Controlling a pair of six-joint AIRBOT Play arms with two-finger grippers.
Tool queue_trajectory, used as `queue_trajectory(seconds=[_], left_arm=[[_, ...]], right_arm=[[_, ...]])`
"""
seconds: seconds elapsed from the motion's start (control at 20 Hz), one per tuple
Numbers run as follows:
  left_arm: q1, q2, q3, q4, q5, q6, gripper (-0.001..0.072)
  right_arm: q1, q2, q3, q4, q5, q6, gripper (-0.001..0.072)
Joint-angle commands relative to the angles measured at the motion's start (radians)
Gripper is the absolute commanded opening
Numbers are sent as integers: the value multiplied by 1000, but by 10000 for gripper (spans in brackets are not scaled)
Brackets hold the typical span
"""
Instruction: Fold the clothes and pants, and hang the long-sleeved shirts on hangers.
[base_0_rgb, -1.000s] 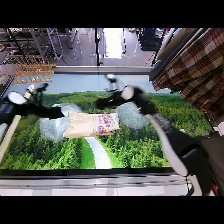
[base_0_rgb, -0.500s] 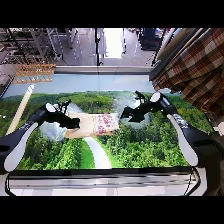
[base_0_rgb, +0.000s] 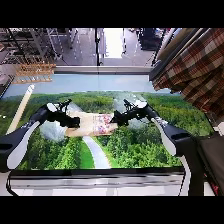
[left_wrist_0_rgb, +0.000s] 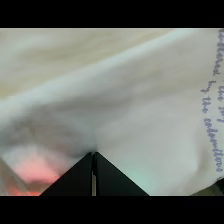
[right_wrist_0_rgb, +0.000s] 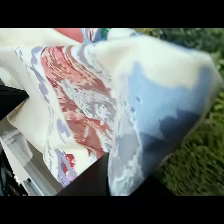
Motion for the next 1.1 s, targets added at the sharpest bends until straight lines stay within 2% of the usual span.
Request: queue_trajectory(seconds=[0.0, 0.1, 0.2, 0.3, 0.45, 0.6, 0.8, 1.05], left_arm=[[13, 33, 7, -11, -35, -2, 8], [32, 117, 8, -42, -104, 12, 9], [53, 247, 8, -127, -208, 73, 9], [71, 403, 7, -182, -312, 104, 10], [77, 621, 5, -173, -389, 103, 11], [77, 772, 5, -172, -394, 103, 11], [77, 854, 5, -172, -391, 103, 11], [77, 819, 4, -158, -388, 103, 11]], right_arm=[[32, -10, 98, -22, 14, 28, 18], [9, 74, 141, -133, 28, 75, 16], [-53, 202, 148, -222, 59, 120, 16], [-161, 348, 148, -275, 147, 127, 16], [-404, 567, 148, -381, 262, 164, 15], [-720, 709, 148, -399, 379, 173, 15], [-1148, 758, 128, -460, 619, 92, 15], [-1518, 774, -107, -595, 624, -63, 15]])
